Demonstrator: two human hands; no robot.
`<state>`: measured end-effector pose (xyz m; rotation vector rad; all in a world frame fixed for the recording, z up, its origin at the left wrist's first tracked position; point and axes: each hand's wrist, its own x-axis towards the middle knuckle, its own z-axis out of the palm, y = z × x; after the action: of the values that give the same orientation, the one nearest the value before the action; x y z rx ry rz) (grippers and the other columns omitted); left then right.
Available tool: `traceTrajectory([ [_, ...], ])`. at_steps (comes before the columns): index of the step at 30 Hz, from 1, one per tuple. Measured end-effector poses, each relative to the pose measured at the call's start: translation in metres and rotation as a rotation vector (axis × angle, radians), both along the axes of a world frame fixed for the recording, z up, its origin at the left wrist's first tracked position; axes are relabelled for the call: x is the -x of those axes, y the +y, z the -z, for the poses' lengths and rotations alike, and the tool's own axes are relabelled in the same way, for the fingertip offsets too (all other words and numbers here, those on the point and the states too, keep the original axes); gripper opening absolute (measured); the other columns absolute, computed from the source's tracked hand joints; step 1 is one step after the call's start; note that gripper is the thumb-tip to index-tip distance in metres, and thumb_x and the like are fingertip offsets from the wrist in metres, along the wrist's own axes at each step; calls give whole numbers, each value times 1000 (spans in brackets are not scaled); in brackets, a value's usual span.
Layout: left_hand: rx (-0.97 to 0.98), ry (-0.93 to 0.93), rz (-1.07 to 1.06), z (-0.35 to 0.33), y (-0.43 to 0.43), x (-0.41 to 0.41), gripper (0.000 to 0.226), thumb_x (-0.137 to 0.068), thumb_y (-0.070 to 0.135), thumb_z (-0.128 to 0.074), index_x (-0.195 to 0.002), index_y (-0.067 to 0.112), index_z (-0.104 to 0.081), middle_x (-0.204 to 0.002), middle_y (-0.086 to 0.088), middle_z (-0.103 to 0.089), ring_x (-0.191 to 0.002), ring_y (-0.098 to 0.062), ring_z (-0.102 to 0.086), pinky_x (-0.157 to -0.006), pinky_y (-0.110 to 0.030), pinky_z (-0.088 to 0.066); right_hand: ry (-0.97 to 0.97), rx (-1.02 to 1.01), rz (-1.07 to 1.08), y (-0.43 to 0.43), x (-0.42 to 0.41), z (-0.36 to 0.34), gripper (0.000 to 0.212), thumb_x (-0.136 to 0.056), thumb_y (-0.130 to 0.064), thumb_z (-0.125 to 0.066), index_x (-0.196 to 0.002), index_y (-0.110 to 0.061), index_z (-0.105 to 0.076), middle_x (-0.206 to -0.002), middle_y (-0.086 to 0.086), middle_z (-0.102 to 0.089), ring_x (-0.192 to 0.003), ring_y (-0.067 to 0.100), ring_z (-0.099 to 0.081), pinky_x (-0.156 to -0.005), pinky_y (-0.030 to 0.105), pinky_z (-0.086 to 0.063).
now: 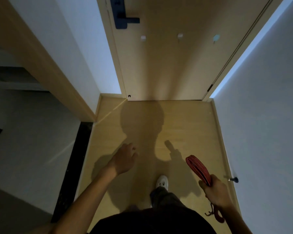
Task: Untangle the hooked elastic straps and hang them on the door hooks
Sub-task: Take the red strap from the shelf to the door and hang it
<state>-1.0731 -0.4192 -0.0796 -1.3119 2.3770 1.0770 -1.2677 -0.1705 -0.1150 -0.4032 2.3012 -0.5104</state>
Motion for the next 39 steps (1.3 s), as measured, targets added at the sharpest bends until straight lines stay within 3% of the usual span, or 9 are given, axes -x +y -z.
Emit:
traceTrajectory([
  [1, -2, -8, -7, -3, -8, 11, 52, -89, 42, -39, -125, 6, -50, -126, -15, -54, -119, -27, -49, -96, -26, -35, 6, 12, -16, -15, 18, -4, 14, -88, -19, -57, -96, -8, -54, -73, 5, -62, -65, 20, -60, -52, 27, -42],
  [5, -66, -19, -69, 4, -36, 33, 29, -96, 30, -44, -118, 13, -53, -119, -7, -53, -113, -25, -53, -95, -29, -42, 41, 79, -82, -81, 77, -20, 14, -89, -20, -58, -97, -10, -53, -72, 0, -59, -61, 15, -57, -47, 24, -37],
  [8, -71, -27, -125, 11, -60, 44, 30, -96, 30, -45, -121, 14, -53, -122, -7, -52, -112, -22, -53, -95, -28, -42, 36, 115, -96, -138, 113, -25, 14, -88, -21, -59, -98, -14, -52, -73, 2, -60, -62, 18, -59, -50, 27, -43],
  [12, -83, -37, -174, 23, -101, 53, 35, -96, 27, -46, -127, 12, -51, -125, -8, -52, -113, -21, -53, -87, -22, -36, 72, 130, -140, -210, 146, -25, 15, -85, -26, -60, -95, -17, -53, -77, 7, -65, -70, 26, -63, -65, 37, -52],
  [16, -94, -67, -205, 41, -160, 65, 31, -96, 25, -47, -123, 11, -53, -123, -10, -53, -108, -24, -55, -82, -23, -36, 67, 166, -128, -272, 169, -22, 13, -85, -23, -60, -90, -13, -52, -74, 9, -63, -66, 26, -62, -61, 37, -51],
  [23, -64, -14, -164, 36, -283, 126, 30, -95, 27, -48, -119, 12, -54, -124, -11, -54, -111, -24, -55, -88, -27, -40, 11, 67, -54, -330, 204, -17, 16, -89, -20, -61, -98, -18, -48, -74, 3, -60, -58, 16, -58, -50, 23, -45],
  [30, 8, 95, -135, 12, -370, 212, 25, -92, 23, -51, -113, 10, -58, -115, -11, -58, -106, -25, -56, -89, -29, -41, 4, 33, -9, -376, 247, -20, 16, -89, -20, -61, -97, -17, -48, -74, 6, -61, -60, 20, -59, -51, 26, -45],
  [34, 24, 113, -106, 10, -397, 252, 25, -92, 25, -51, -112, 12, -57, -113, -9, -58, -105, -23, -56, -86, -25, -38, -19, 74, -52, -424, 280, -20, 17, -88, -23, -62, -96, -18, -49, -75, 5, -61, -63, 22, -62, -52, 28, -47],
  [39, 26, 179, -103, -3, -423, 302, 21, -94, 25, -48, -109, 13, -56, -109, -5, -61, -104, -22, -58, -82, -27, -41, -65, 202, -197, -504, 318, -33, 20, -90, -29, -60, -102, -17, -50, -77, 2, -62, -64, 15, -62, -47, 17, -44],
])
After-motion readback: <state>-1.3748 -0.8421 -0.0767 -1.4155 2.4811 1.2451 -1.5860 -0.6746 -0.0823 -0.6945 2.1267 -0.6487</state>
